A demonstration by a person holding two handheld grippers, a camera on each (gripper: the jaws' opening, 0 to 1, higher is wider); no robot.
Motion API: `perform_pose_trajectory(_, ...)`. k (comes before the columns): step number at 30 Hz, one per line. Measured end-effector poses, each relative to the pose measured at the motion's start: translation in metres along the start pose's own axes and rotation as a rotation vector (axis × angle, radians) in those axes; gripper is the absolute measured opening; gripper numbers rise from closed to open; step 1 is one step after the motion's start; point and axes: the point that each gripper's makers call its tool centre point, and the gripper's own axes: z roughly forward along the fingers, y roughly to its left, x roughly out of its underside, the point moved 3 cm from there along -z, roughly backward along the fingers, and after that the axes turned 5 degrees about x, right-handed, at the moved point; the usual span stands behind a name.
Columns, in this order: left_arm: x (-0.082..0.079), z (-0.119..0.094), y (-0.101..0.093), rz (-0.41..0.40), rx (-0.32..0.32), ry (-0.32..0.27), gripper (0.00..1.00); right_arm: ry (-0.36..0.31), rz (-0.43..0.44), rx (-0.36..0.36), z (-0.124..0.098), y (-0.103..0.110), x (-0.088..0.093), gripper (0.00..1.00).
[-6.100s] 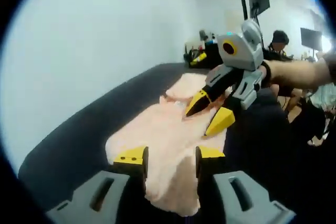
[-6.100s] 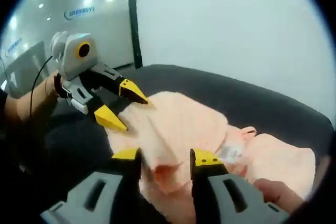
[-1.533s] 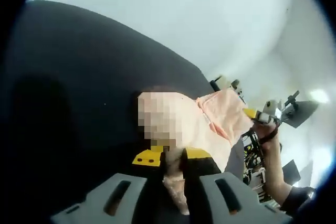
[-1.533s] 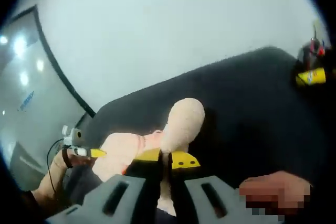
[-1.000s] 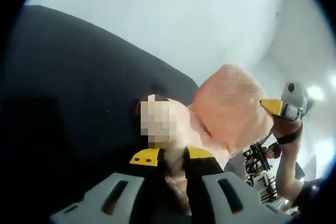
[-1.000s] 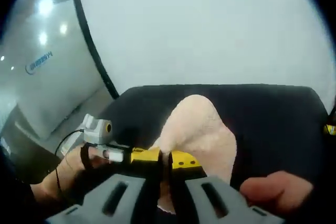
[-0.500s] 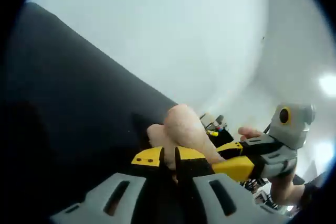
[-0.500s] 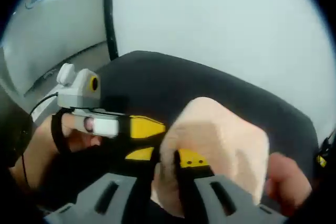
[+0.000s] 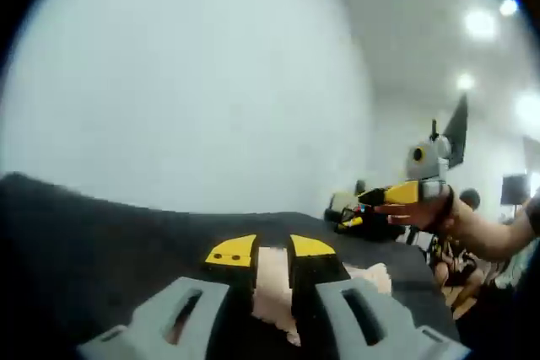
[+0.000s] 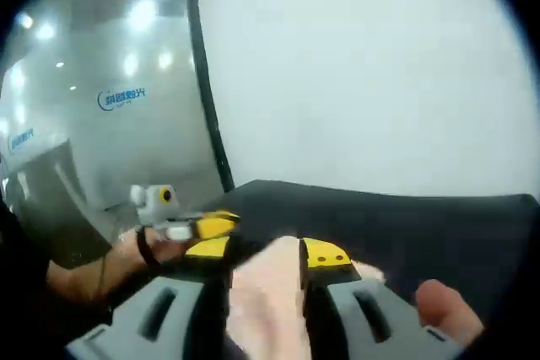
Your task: Fold the towel on the table until its edges align and the towel forms a compact rectangular stack.
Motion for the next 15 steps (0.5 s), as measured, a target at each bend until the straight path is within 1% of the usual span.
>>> perform_pose_trajectory(1, 0.003, 0.009, -0.007, 0.065, 0.016, 0.076, 0.29, 0.005, 0.008, -0.003, 0.001, -0.011, 0.006, 0.34)
perform_pose_trajectory(2, 0.009, 0.020, -0.021, 0.108, 0.042, 0.157, 0.34, 0.008, 0.002, -0.018, 0.003, -0.016, 0.010, 0.36)
perform_pose_trajectory(3, 0.015, 0.033, -0.031, 0.132, 0.082, 0.217, 0.38, -0.002, -0.016, -0.040, 0.007, -0.021, 0.016, 0.40)
perform_pose_trajectory(4, 0.019, 0.046, -0.041, 0.162, 0.123, 0.247, 0.42, -0.006, -0.062, -0.065, 0.011, -0.021, 0.022, 0.50)
perform_pose_trajectory(5, 0.029, 0.057, -0.058, 0.176, 0.193, 0.284, 0.45, -0.011, -0.114, -0.112, 0.014, -0.018, 0.029, 0.56)
perform_pose_trajectory(6, 0.036, 0.063, -0.065, 0.144, 0.218, 0.324, 0.50, -0.015, -0.154, -0.142, 0.018, -0.015, 0.036, 0.62)
perform_pose_trajectory(7, 0.039, 0.074, -0.066, 0.142, 0.219, 0.338, 0.53, 0.013, -0.180, -0.177, 0.021, -0.013, 0.046, 0.63)
perform_pose_trajectory(8, 0.040, 0.080, -0.066, 0.148, 0.222, 0.342, 0.54, 0.033, -0.196, -0.209, 0.022, -0.010, 0.055, 0.63)
perform_pose_trajectory(9, 0.045, 0.082, -0.065, 0.174, 0.251, 0.382, 0.56, 0.028, -0.187, -0.233, 0.023, -0.009, 0.061, 0.58)
perform_pose_trajectory(10, 0.049, 0.086, -0.063, 0.152, 0.255, 0.400, 0.57, 0.013, -0.192, -0.261, 0.025, -0.008, 0.063, 0.58)
perform_pose_trajectory(11, 0.052, 0.087, -0.059, 0.143, 0.246, 0.423, 0.57, 0.009, -0.169, -0.299, 0.026, -0.007, 0.066, 0.57)
perform_pose_trajectory(12, 0.056, 0.085, -0.059, 0.157, 0.258, 0.443, 0.54, 0.015, -0.135, -0.318, 0.029, -0.011, 0.067, 0.58)
perform_pose_trajectory(13, 0.062, 0.080, -0.059, 0.181, 0.259, 0.465, 0.51, 0.012, -0.110, -0.347, 0.031, -0.010, 0.070, 0.58)
perform_pose_trajectory(14, 0.070, 0.074, -0.062, 0.204, 0.269, 0.501, 0.49, 0.019, -0.113, -0.364, 0.032, -0.009, 0.073, 0.59)
perform_pose_trajectory(15, 0.078, 0.070, -0.065, 0.214, 0.281, 0.536, 0.50, 0.031, -0.142, -0.356, 0.036, -0.012, 0.078, 0.61)
